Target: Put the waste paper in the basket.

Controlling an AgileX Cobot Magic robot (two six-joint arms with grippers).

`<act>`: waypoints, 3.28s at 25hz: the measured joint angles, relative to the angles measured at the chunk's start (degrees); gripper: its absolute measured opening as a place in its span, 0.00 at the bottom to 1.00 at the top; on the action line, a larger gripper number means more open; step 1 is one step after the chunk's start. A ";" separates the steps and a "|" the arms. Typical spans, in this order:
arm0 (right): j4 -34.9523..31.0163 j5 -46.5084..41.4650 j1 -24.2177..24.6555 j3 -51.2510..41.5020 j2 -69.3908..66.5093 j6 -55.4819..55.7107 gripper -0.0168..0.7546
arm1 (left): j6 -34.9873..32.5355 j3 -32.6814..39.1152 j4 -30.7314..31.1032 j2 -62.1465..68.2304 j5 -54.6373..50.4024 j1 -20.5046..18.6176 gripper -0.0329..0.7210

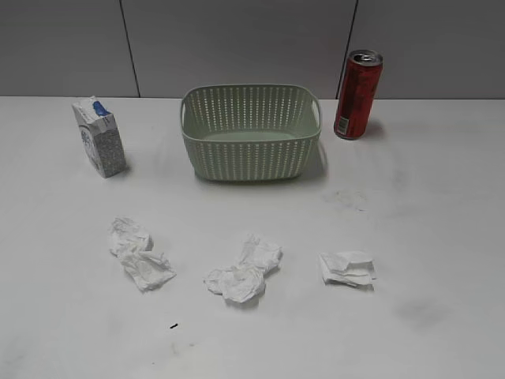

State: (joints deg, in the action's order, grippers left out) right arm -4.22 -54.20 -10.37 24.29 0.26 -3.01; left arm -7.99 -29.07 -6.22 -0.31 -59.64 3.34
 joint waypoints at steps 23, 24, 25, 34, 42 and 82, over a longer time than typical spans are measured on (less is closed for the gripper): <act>-0.02 0.00 0.00 0.00 0.00 0.00 0.78 | -12.80 -4.98 -10.81 35.20 15.84 0.00 0.86; -0.02 0.00 0.00 0.00 0.00 0.00 0.78 | -16.05 -5.47 -13.43 38.74 16.14 0.00 0.85; -0.02 0.00 0.00 0.00 0.00 0.00 0.78 | -18.75 -6.10 -15.21 42.29 16.50 0.17 0.85; -0.07 0.00 0.00 0.00 0.00 0.00 0.78 | -25.49 -15.96 -15.69 69.22 17.01 10.44 0.82; -0.07 0.00 0.00 0.00 0.00 0.00 0.78 | -25.67 -26.25 -10.52 90.15 17.57 24.72 0.82; -0.07 0.00 0.00 0.00 0.00 0.00 0.78 | -19.97 -50.46 -5.29 99.86 12.83 26.41 0.06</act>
State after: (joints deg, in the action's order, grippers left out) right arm -4.29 -54.20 -10.37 24.29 0.26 -3.01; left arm -27.96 -79.52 -11.51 99.55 -46.81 29.75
